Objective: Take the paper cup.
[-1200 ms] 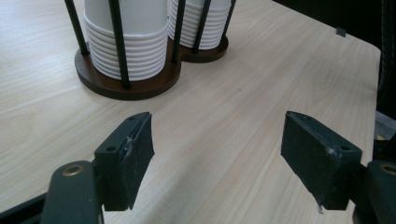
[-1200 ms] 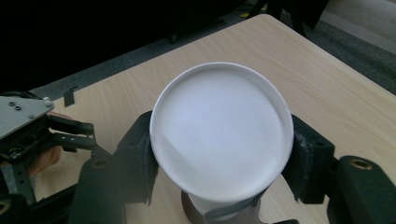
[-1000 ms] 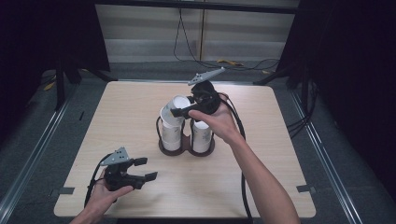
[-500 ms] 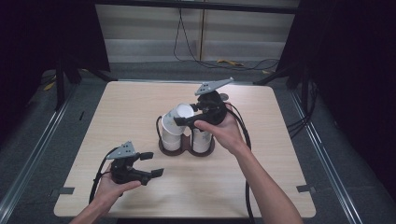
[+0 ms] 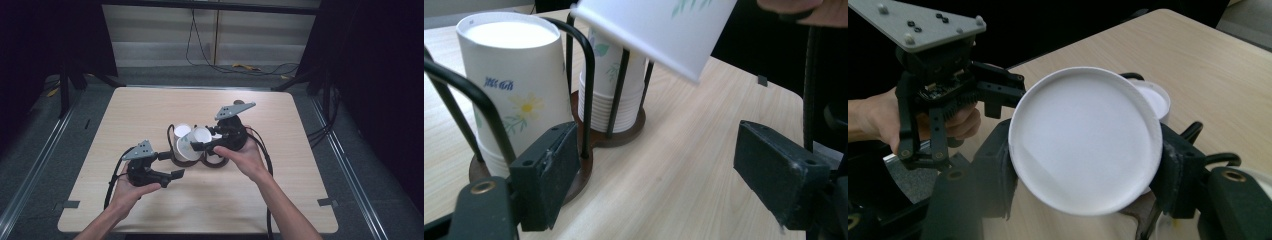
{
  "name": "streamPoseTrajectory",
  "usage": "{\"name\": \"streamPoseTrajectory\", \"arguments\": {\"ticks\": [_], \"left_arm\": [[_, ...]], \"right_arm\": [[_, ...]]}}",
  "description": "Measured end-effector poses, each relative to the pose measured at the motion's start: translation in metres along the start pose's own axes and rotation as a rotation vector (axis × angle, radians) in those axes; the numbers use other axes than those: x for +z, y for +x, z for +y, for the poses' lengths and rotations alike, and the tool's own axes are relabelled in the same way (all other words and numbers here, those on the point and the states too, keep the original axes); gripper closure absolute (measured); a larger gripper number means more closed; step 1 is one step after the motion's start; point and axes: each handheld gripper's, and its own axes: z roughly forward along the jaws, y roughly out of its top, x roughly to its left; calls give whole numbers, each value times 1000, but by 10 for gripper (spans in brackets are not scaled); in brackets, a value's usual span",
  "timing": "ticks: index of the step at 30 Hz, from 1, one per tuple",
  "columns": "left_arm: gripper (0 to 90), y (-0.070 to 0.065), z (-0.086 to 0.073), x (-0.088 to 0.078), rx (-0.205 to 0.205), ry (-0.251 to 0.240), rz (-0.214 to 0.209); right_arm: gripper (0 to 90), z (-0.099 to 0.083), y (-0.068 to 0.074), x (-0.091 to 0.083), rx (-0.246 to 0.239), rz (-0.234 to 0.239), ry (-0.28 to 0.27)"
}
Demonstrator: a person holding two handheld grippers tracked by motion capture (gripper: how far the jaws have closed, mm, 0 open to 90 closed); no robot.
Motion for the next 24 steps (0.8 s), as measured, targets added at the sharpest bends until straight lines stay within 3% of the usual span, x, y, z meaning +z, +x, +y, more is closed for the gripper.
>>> {"name": "streamPoseTrajectory", "arguments": {"ticks": [4, 7, 20, 24], "left_arm": [[171, -1, -3, 4, -14, -16, -7], [165, -3, -6, 6, 1, 1, -6], [159, -8, -12, 10, 16, 15, -50], [158, -8, -11, 10, 13, -1, -49]], "right_arm": [[374, -13, -2, 0, 31, 8, -12], [374, -25, -2, -1, 51, 16, -29], [374, -55, 4, 4, 95, 50, -63], [374, -60, 5, 9, 96, 62, -46]]}}
